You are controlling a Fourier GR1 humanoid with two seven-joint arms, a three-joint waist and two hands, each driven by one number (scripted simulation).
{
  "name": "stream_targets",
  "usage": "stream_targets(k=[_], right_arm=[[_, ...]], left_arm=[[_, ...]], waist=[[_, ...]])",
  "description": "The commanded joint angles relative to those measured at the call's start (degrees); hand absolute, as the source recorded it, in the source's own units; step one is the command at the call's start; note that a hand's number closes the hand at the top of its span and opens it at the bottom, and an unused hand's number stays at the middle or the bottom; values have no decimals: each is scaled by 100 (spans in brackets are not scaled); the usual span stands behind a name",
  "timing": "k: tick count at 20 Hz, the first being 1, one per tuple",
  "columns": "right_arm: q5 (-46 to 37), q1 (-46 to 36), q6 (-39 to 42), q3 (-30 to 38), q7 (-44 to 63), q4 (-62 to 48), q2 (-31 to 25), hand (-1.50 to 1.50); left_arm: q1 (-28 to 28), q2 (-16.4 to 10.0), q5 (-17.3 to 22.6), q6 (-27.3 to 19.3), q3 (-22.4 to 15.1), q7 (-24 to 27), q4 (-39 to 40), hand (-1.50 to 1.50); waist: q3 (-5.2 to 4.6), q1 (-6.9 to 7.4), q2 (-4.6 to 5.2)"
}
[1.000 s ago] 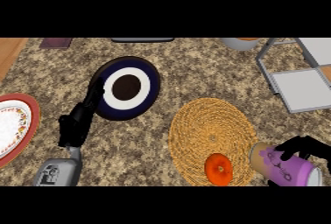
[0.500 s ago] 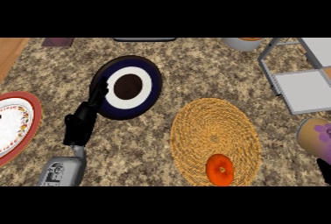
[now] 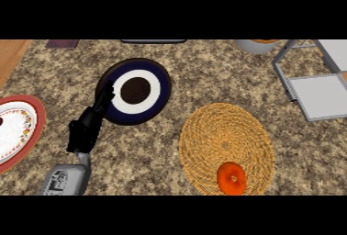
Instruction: Pick the can from the placemat and place it in the tiered shelf
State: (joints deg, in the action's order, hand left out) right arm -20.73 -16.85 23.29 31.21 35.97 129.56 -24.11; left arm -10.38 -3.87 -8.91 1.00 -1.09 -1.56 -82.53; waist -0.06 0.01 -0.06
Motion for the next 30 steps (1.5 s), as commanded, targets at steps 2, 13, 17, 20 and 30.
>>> stream_targets(k=[2,13,17,20,30], right_arm=[[330,-899,49,249,649,-492,-773,150],[-279,-1179,-817,471,-1188,-2623,-1549,150],[-820,-1695,-1264,-243,-1324,-3208,-1699,150],[-1241,-1796,-1642,-553,-1467,-3455,-1666,150],[-1695,-2016,-2834,-777,-3453,-5368,-1811,150]], left_arm=[[-230,-60,103,86,102,-364,-116,0],[-124,-136,61,114,202,64,109,0],[170,-98,117,289,24,-11,-248,0],[-532,-73,1,94,234,155,599,0],[106,172,-138,-14,-148,-129,-205,0]], waist=[[2,7,-2],[6,4,12],[5,63,13],[3,23,26],[8,70,24]])
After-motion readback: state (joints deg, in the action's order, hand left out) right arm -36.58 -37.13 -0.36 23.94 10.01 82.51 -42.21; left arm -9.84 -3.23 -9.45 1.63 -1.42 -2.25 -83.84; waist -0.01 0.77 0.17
